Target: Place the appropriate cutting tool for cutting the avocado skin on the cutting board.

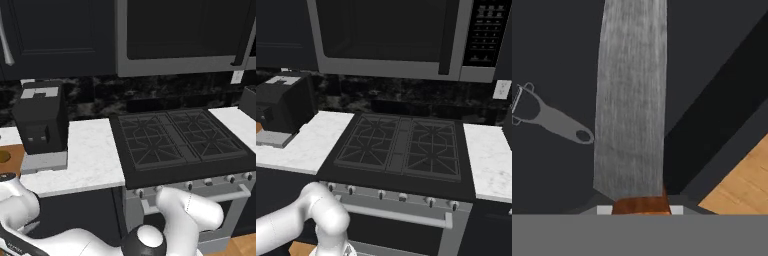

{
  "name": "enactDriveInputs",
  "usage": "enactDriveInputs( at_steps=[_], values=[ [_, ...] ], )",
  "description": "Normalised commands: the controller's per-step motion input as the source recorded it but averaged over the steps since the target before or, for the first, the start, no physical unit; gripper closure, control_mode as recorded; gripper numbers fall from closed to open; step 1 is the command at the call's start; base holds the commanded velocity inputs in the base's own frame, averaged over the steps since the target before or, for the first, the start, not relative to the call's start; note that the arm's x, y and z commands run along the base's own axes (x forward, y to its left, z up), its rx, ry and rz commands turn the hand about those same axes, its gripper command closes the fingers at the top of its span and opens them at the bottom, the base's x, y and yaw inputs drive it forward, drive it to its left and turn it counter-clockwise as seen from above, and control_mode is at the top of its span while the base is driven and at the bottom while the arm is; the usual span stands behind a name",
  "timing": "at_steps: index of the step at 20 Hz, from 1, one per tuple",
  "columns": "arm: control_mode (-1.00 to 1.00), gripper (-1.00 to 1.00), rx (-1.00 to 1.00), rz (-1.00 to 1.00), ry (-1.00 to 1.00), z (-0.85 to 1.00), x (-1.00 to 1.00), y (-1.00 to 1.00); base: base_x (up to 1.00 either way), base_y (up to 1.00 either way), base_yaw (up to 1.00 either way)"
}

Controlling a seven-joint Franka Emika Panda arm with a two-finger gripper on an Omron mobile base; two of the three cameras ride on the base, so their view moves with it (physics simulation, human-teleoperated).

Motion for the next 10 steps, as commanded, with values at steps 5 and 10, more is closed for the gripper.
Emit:
enactDriveInputs(
  at_steps=[5, 10],
  values=[
    [-1.0, 1.0, -0.11, -0.16, -0.19, 1.0, -0.09, 0.0, 0.0, 0.0, 0.0],
    [-1.0, 1.0, -0.05, -0.14, -0.12, 1.0, 0.09, 0.08, 0.0, 0.0, 0.0]
  ],
)
